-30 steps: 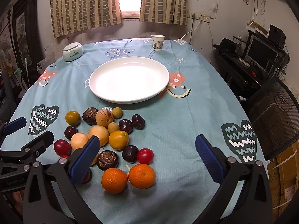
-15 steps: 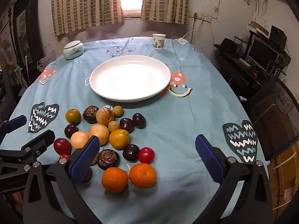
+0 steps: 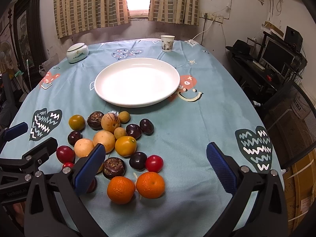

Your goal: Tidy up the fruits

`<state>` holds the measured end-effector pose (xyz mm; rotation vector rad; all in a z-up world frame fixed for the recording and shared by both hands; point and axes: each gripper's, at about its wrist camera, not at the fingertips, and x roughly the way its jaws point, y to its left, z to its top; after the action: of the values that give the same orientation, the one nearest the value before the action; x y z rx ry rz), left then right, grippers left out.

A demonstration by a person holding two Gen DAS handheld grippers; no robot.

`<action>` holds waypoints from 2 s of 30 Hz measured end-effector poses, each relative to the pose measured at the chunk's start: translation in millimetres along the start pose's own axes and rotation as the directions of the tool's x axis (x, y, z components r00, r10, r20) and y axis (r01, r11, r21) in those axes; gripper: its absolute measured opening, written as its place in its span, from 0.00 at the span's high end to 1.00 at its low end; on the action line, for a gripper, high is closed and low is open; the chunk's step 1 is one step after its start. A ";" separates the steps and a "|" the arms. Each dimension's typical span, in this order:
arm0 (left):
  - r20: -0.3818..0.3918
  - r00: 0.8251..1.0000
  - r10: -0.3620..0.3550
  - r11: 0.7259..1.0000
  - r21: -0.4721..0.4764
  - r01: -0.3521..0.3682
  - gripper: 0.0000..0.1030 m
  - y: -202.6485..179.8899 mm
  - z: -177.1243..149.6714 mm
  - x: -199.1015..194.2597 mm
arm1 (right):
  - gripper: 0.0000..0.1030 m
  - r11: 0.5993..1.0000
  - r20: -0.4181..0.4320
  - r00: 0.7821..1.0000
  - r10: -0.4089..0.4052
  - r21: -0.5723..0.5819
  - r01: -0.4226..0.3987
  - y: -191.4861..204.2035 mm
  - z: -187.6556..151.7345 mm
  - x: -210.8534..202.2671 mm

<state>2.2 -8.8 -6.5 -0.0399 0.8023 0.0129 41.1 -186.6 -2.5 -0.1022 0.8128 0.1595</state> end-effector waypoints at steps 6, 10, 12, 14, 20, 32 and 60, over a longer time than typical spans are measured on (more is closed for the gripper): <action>-0.006 1.000 -0.001 1.000 -0.004 0.001 0.02 -1.2 -6.2 6.4 | 0.01 1.000 -0.005 1.000 -0.002 -0.001 0.002 0.0 -0.9 1.9; -0.012 1.000 -0.007 1.000 -0.009 0.007 0.02 5.0 -5.4 2.6 | 0.01 1.000 -0.009 1.000 -0.003 -0.013 0.003 0.6 -1.3 1.9; -0.012 1.000 -0.008 1.000 -0.008 0.008 0.02 5.6 -5.4 1.8 | 0.01 1.000 -0.008 1.000 -0.001 -0.024 0.001 2.1 -1.6 0.8; -0.012 1.000 -0.007 1.000 -0.007 0.007 0.02 5.4 -4.6 2.0 | 0.01 1.000 -0.007 1.000 -0.003 -0.028 0.003 2.6 -1.4 0.6; -0.015 1.000 -0.004 1.000 -0.008 0.004 0.02 7.3 -4.7 1.1 | 0.01 1.000 -0.013 1.000 -0.006 -0.029 0.006 -1.8 -1.5 3.2; -0.063 0.996 0.066 0.997 -0.022 -0.068 0.02 53.1 -28.3 8.7 | 0.01 0.995 -0.043 0.999 0.026 -0.092 -0.030 -38.0 -35.5 -2.6; -0.191 0.981 -0.024 0.999 0.037 0.032 0.31 7.9 -67.2 67.8 | 0.58 0.974 -0.116 0.967 0.225 0.012 -0.225 -47.8 -65.4 25.3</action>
<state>0.8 -3.9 -102.2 -0.0146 0.9931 -0.0339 20.2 -240.9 -64.2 -0.0203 0.9408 0.3718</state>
